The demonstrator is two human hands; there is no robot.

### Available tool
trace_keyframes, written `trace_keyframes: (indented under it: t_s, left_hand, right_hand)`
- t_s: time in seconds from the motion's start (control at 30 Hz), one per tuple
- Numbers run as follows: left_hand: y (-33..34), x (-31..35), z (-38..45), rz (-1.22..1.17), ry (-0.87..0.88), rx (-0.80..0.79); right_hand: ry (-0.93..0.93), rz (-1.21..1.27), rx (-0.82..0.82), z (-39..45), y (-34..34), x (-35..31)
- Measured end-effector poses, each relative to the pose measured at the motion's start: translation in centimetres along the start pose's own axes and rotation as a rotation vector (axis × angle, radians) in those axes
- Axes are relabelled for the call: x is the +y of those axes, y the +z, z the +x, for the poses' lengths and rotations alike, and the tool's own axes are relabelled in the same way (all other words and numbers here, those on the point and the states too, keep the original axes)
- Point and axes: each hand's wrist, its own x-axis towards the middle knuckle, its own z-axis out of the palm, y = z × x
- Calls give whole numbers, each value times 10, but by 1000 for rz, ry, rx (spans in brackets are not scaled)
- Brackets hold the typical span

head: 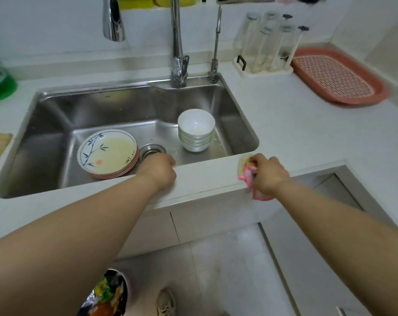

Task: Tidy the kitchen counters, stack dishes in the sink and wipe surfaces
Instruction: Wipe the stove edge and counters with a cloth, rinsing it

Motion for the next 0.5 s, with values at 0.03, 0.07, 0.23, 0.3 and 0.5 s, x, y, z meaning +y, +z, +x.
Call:
trace_keyframes:
  t_s: [0.03,0.07,0.23,0.3,0.5]
  left_hand:
    - [5,9,-3,-37,36,-13]
    - [10,16,-4,-76,63,-17]
    - [32,43,-12,-23,78,-3]
    - [35,52,-14,3,58,34]
    - [40,61,-14,-21,-39,75]
  right_hand:
    - [69,14,29,2,-9,17]
    - [101,20,49,6,-11,24]
    - [-212,83,-4,-8,29,-33]
    - [-330,98,-56,-17,41,-53]
    - [-86,100,-4,21,-8,42]
